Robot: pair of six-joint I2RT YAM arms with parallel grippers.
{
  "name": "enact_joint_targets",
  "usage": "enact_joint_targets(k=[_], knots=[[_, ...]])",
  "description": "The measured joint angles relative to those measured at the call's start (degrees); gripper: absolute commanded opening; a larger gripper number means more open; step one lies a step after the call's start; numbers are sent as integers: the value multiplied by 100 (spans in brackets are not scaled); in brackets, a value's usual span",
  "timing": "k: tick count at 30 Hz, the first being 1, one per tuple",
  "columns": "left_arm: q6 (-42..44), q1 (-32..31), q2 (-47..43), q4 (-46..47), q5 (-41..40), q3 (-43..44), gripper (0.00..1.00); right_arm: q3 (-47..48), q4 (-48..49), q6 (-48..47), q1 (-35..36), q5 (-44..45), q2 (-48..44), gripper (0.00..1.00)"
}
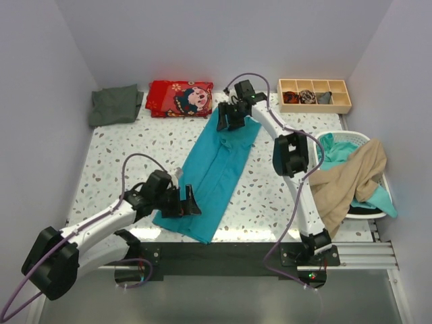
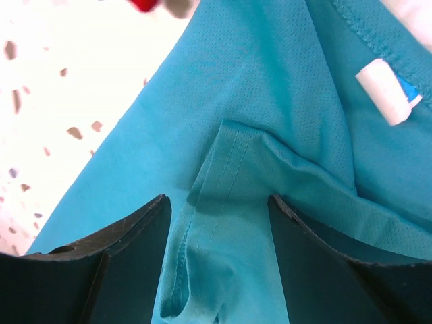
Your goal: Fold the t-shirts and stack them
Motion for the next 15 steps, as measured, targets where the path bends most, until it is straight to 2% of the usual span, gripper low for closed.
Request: enact_joint_targets(k=[3, 7, 10, 15], knots=[[0, -109, -385, -343, -61, 92, 100, -474, 402, -11, 9, -356, -188, 65], [114, -127, -479, -713, -636, 903, 100, -1707, 916, -59, 4, -424, -1003, 67], [380, -125, -221, -691, -1257, 1799, 100, -2297, 1110, -90, 2, -315, -1661, 67], [769, -122, 673, -490, -2100, 2660, 100, -2677, 1248, -149, 4, 437, -2643, 66]])
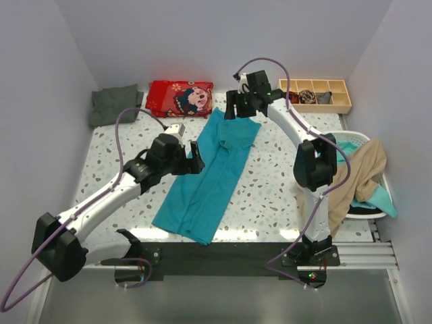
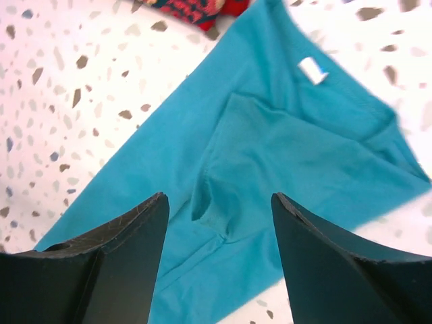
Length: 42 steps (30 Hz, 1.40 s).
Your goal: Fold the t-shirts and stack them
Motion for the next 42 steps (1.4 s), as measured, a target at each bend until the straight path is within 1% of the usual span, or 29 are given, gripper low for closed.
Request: enact_joint_targets(k=[3, 5, 10, 14, 29, 34, 42], knots=[[118, 0, 673, 90, -337, 118, 100, -221, 13, -22, 15, 614, -289, 66], [153, 0, 1016, 105, -431, 118, 100, -549, 35, -35, 35, 975, -354, 66], [203, 0, 1235, 313, -505, 118, 100, -1338, 4, -90, 125, 1561, -179, 66], [238, 0, 1270, 481, -546, 118, 100, -1508, -7, -131, 271, 1709, 57, 66], [245, 35, 1683, 608, -544, 114, 100, -1388, 35, -275, 905, 1869, 310, 66], [247, 37, 1714, 608, -544, 107, 100, -1399, 50, -321, 1113, 1993, 315, 66], [247, 72, 1853, 658, -564, 81, 100, -1615, 138, -313, 1150, 2247, 118, 68]])
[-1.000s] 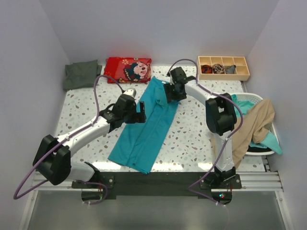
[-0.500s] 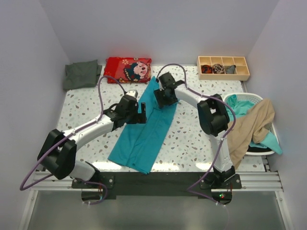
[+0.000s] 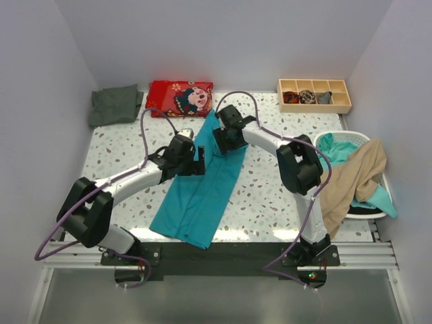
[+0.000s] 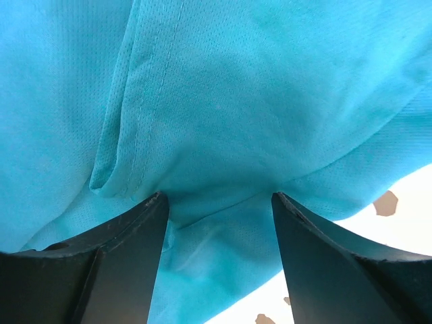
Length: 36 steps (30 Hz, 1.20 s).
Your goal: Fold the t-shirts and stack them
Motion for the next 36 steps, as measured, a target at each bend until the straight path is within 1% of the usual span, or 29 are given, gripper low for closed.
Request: enact_joint_targets(k=[4, 6, 10, 13, 15, 19, 25, 28, 31, 34, 36], knots=[[-7, 74, 273, 214, 20, -234, 100, 240, -109, 17, -31, 50, 26, 68], [-20, 90, 463, 378, 94, -496, 100, 483, -131, 50, -39, 55, 107, 68], [-33, 63, 529, 1032, 286, -761, 100, 887, -90, 157, -96, 57, 413, 68], [-31, 63, 625, 1458, 428, -826, 100, 1139, -162, 286, -190, 81, 813, 68], [-26, 33, 734, 1733, 540, -824, 100, 1493, -227, 332, -293, 85, 966, 68], [-52, -118, 918, 2059, 793, -732, 100, 2002, -393, 400, -614, 114, 1279, 68], [-190, -603, 1025, 2103, 1322, -608, 100, 2872, -846, 382, -1154, 114, 1751, 69], [-271, -850, 1016, 2087, 1596, -612, 100, 3471, -1143, 278, -1287, 2, 2061, 70], [-313, -940, 979, 1989, 1786, -614, 100, 4011, -1405, 125, -1318, -229, 2339, 70], [-313, -944, 935, 1805, 1904, -579, 100, 4142, -1421, -46, -1309, -472, 2406, 71], [-310, -951, 931, 1615, 1921, -494, 100, 3954, -1237, -138, -1300, -647, 2319, 71]])
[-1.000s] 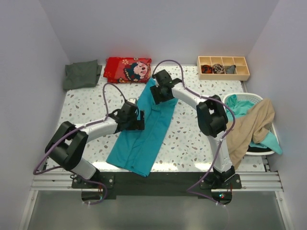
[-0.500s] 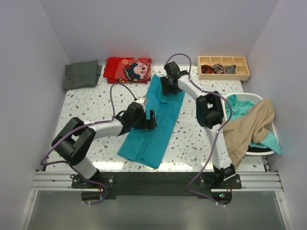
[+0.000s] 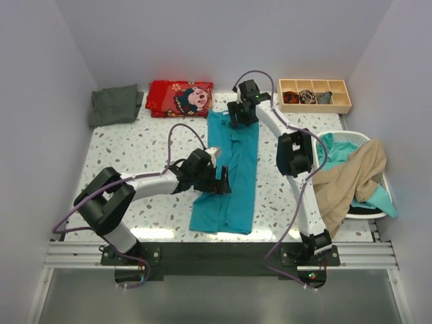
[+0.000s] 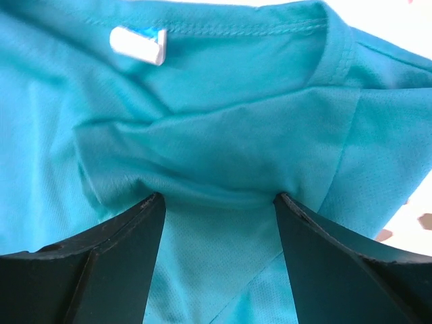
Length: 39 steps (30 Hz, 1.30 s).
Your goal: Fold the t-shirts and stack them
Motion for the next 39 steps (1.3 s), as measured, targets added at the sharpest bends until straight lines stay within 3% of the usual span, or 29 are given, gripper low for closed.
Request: enact_joint_targets(k=[6, 9, 13, 18, 22, 31, 39], knots=[[74, 66, 173, -1025, -404, 632, 100, -1040, 415, -74, -9, -540, -717, 70], [175, 400, 363, -1244, -546, 1036, 100, -1471, 407, -85, -7, -675, -1215, 70], [378, 1073, 479, -1394, -767, 1561, 100, -3099, 684, -33, 26, -669, -2653, 71], [929, 1510, 1346, -1401, -772, 3086, 100, -4522, 820, 138, 136, -678, -4308, 71], [1261, 1499, 2061, -1290, -238, 4094, 100, -5390, 859, 162, 372, -693, -5110, 71], [1617, 1467, 3248, -1152, 914, 5248, 100, -6975, 887, 420, 863, -966, -5580, 71], [1840, 1493, 4251, -1172, 1165, 6008, 100, -7490, 1220, 802, 1145, -1449, -5755, 70]])
